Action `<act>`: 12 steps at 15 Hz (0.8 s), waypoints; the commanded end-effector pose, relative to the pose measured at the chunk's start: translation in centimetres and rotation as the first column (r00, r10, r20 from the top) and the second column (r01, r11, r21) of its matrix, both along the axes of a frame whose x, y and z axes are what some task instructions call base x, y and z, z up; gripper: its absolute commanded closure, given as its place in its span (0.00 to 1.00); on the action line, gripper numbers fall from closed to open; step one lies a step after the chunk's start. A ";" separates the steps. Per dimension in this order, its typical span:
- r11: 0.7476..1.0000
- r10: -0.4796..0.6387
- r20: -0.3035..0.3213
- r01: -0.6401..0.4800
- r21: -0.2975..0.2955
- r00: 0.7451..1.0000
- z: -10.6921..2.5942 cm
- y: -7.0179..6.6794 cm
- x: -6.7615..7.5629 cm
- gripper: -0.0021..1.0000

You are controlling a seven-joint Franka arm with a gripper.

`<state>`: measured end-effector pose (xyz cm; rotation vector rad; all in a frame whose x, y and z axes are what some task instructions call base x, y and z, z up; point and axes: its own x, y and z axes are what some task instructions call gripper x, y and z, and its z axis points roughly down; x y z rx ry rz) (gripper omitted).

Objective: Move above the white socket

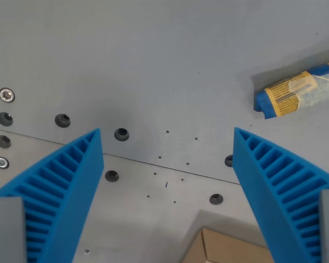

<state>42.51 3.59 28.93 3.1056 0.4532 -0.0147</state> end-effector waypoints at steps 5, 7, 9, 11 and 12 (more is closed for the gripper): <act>1.000 -0.006 0.004 0.006 0.001 1.000 0.1 0.0 0.0 0.00; 1.000 -0.016 0.004 0.016 0.001 1.000 0.1 0.0 0.1 0.00; 0.999 -0.032 0.005 0.032 0.001 0.999 0.1 0.0 0.1 0.00; 0.998 -0.055 0.007 0.055 0.001 0.998 0.0 0.0 0.3 0.00; 0.998 -0.068 0.008 0.068 0.001 0.998 -0.1 0.0 0.4 0.00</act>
